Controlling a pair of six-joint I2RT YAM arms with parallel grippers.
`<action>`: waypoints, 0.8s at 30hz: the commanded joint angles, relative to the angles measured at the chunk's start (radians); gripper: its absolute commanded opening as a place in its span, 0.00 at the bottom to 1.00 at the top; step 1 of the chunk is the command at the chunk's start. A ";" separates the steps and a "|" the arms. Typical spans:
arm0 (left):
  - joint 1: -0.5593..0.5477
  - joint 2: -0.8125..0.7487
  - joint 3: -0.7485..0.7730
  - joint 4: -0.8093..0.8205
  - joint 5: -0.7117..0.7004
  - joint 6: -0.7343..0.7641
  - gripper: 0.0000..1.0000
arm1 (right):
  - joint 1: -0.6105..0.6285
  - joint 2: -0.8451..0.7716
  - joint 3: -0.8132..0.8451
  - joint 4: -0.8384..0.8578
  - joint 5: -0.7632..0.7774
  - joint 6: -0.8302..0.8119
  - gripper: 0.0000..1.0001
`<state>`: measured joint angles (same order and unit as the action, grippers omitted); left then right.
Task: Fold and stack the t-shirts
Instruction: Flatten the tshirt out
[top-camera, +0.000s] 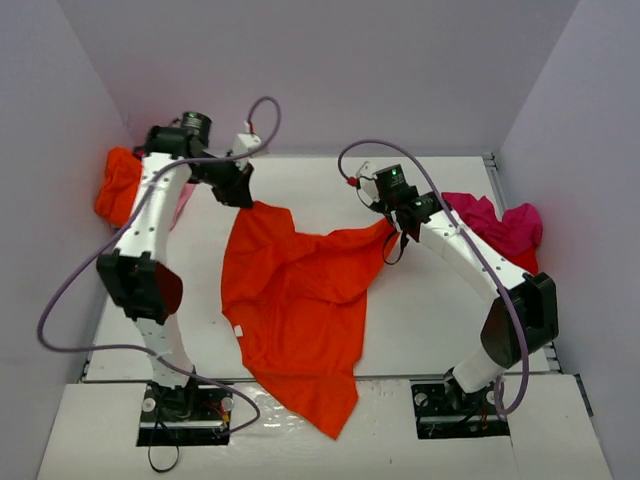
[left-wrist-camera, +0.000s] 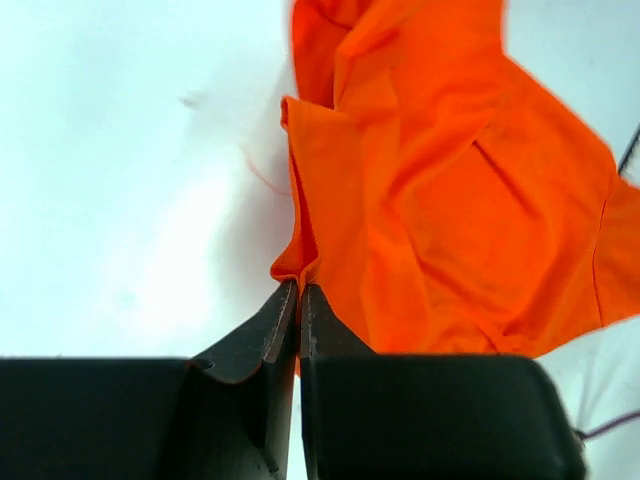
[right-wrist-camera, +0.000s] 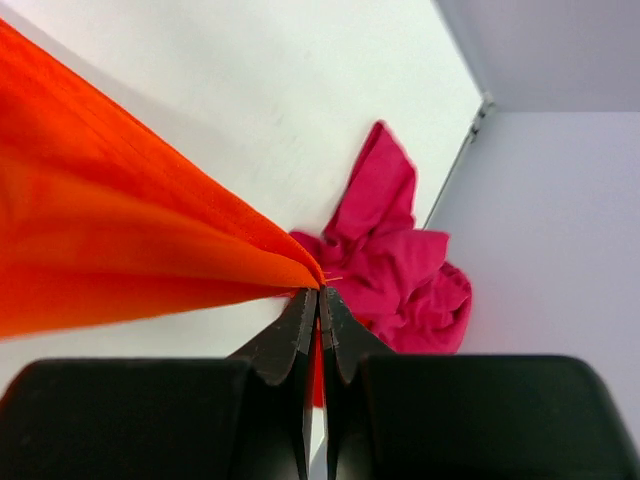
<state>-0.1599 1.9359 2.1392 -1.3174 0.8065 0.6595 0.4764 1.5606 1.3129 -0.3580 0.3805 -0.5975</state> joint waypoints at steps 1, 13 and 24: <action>0.072 -0.249 0.053 -0.062 -0.047 -0.081 0.00 | -0.004 0.014 0.173 0.063 0.179 0.027 0.00; 0.100 -0.800 -0.083 0.094 -0.124 -0.152 0.00 | -0.018 -0.449 0.145 -0.070 0.100 0.041 0.00; 0.127 -0.946 0.051 -0.029 -0.131 -0.112 0.00 | -0.102 -0.658 0.147 -0.246 -0.272 0.065 0.00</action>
<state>-0.0451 0.9550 2.1103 -1.3269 0.7134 0.5219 0.3949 0.8616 1.4240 -0.5323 0.2632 -0.5468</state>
